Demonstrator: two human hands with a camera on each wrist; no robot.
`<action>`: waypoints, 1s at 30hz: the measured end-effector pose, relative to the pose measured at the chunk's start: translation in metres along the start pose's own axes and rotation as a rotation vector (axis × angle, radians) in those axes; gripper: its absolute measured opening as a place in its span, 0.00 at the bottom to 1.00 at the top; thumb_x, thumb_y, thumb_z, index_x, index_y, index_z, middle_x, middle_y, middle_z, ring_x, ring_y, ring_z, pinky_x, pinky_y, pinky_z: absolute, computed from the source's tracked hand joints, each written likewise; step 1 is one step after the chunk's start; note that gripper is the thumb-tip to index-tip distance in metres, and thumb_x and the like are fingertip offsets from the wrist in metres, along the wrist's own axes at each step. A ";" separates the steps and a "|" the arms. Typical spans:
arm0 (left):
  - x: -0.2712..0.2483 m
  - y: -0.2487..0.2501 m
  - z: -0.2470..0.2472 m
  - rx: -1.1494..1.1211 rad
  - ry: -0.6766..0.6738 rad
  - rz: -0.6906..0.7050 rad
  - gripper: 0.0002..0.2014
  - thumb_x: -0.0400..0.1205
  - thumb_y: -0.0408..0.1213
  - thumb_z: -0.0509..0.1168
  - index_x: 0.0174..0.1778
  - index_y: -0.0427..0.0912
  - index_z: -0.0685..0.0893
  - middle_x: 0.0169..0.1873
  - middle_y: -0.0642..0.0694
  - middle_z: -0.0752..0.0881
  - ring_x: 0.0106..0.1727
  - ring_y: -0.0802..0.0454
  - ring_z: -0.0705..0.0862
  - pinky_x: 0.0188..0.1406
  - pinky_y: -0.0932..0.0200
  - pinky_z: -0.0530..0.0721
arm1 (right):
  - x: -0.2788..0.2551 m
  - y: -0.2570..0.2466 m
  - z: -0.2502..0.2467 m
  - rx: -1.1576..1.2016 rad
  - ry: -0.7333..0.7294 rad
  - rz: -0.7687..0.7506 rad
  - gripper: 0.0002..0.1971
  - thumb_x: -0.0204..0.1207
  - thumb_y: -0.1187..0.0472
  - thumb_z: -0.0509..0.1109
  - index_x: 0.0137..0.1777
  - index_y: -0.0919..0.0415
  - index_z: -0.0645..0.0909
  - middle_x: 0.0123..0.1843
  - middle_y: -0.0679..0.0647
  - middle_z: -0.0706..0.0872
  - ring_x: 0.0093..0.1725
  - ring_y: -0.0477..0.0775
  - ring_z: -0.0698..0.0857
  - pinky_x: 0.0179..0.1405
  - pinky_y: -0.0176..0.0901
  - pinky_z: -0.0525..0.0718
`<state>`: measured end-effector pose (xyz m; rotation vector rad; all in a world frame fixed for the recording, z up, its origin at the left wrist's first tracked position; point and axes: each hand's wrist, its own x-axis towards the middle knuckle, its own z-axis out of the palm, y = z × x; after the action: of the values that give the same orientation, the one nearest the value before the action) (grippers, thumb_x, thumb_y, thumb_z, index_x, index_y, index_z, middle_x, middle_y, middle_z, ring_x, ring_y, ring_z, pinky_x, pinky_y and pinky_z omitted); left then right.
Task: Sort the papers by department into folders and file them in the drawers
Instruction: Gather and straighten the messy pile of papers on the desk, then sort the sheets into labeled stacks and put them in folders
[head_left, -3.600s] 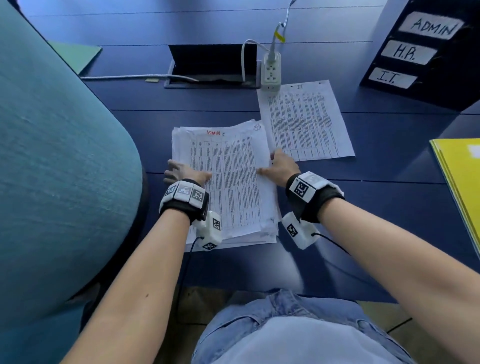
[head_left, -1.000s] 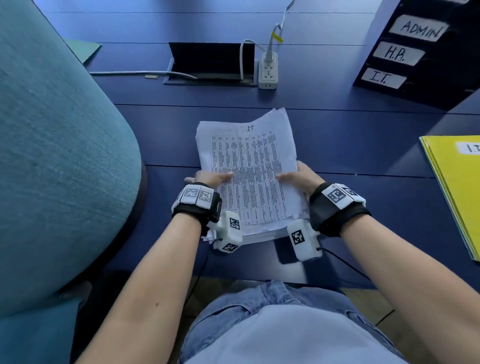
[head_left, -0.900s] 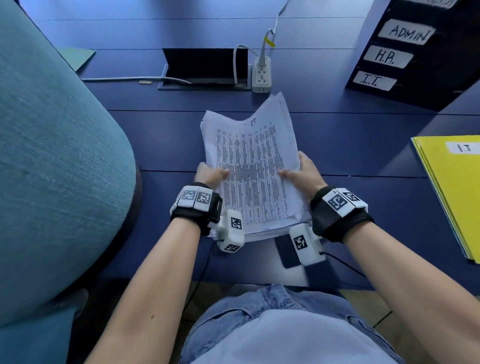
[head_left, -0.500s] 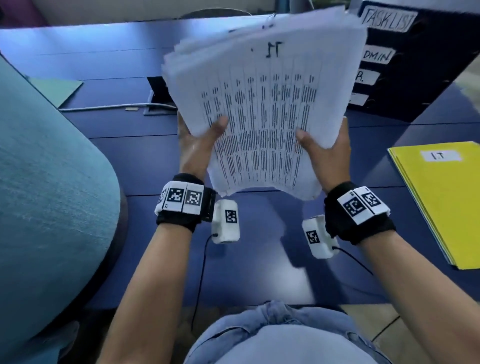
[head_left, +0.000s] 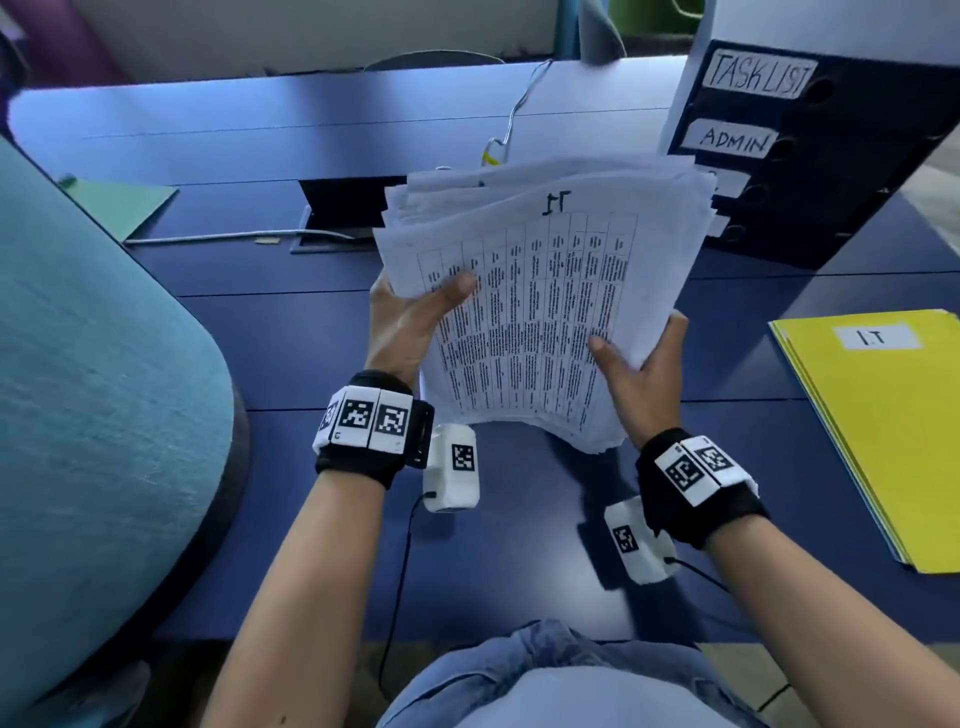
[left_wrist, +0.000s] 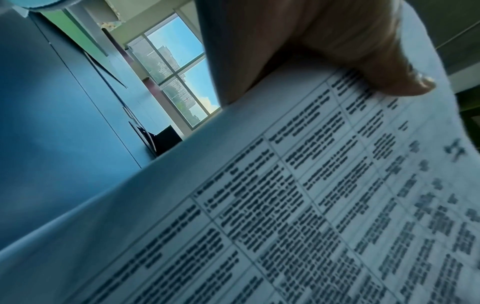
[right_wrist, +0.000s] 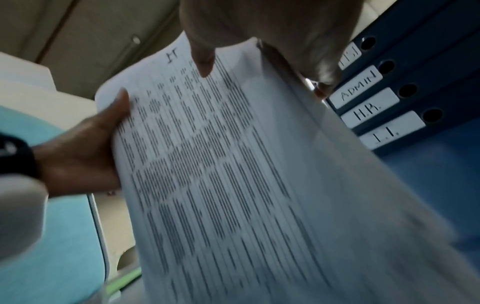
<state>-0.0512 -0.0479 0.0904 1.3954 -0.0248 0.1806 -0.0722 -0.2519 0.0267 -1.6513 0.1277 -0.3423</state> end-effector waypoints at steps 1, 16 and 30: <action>0.000 0.002 -0.001 -0.004 0.001 0.010 0.32 0.56 0.47 0.80 0.54 0.39 0.82 0.44 0.50 0.91 0.52 0.52 0.88 0.48 0.63 0.84 | 0.002 -0.005 -0.001 0.014 0.013 -0.025 0.33 0.68 0.53 0.76 0.66 0.53 0.59 0.63 0.51 0.76 0.61 0.48 0.80 0.59 0.44 0.84; 0.010 0.034 -0.001 0.306 -0.008 0.390 0.40 0.61 0.52 0.78 0.67 0.51 0.67 0.59 0.50 0.72 0.55 0.67 0.74 0.56 0.71 0.75 | 0.025 -0.086 0.006 -0.395 0.203 -0.479 0.20 0.73 0.49 0.63 0.57 0.61 0.84 0.71 0.67 0.67 0.71 0.50 0.67 0.64 0.28 0.67; -0.007 0.000 0.004 0.182 0.133 0.010 0.16 0.69 0.25 0.75 0.51 0.37 0.83 0.38 0.58 0.88 0.39 0.67 0.87 0.40 0.72 0.83 | 0.008 -0.041 0.004 -0.154 0.156 -0.165 0.17 0.84 0.59 0.59 0.64 0.73 0.64 0.50 0.46 0.77 0.43 0.37 0.77 0.41 0.18 0.73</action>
<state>-0.0575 -0.0525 0.0901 1.5620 0.0971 0.2900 -0.0683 -0.2460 0.0684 -1.7908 0.1375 -0.6002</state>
